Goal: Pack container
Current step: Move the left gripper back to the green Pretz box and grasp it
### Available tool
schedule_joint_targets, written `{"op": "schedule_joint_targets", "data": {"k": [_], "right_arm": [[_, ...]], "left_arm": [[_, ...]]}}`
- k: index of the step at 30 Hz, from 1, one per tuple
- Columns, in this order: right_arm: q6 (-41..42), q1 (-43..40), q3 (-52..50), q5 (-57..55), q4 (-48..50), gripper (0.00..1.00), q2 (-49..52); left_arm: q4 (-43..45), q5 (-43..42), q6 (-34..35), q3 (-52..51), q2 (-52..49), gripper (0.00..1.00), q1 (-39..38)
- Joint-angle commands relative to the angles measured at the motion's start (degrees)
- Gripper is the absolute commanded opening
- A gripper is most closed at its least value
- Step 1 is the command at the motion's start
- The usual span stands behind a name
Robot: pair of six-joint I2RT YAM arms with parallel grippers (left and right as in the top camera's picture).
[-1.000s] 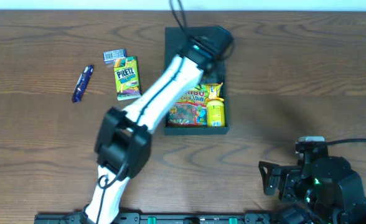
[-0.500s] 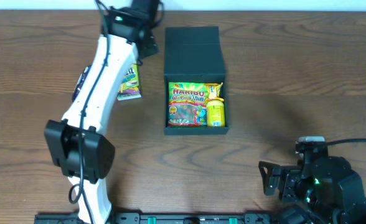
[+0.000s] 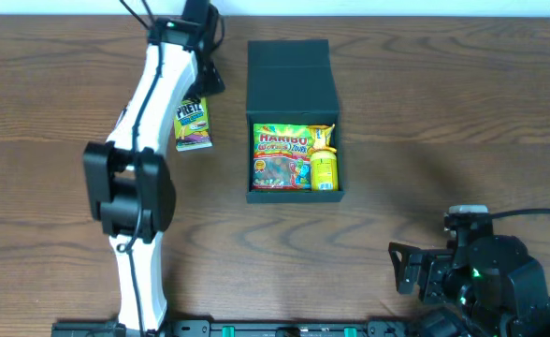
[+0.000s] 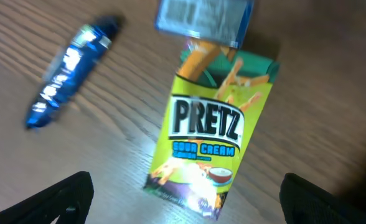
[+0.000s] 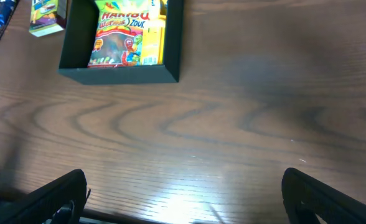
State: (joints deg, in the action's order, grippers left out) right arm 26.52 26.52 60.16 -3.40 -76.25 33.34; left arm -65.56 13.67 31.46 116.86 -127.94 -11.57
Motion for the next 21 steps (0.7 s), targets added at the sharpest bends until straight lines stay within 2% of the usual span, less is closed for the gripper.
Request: {"op": "schedule_joint_targets", "data": {"k": [1, 5, 16, 21], "right_arm": [[-0.66, -0.26, 0.55, -0.20, -0.07, 0.99, -0.07], [-0.66, -0.26, 0.55, -0.20, -0.07, 0.99, -0.07], [-0.66, -0.26, 0.55, -0.20, -0.07, 0.99, -0.07], [-0.66, -0.26, 0.55, -0.20, -0.07, 0.99, -0.07]], "left_arm": [[-0.17, -1.62, -0.15, -0.50, -3.08, 0.97, 0.42], [-0.09, -1.70, -0.35, -0.50, -5.64, 0.98, 0.92], [2.16, -4.81, -7.32, -0.50, -10.43, 0.95, 2.62], [3.28, -9.94, -11.61, -0.50, -11.32, 0.97, 4.24]]}}
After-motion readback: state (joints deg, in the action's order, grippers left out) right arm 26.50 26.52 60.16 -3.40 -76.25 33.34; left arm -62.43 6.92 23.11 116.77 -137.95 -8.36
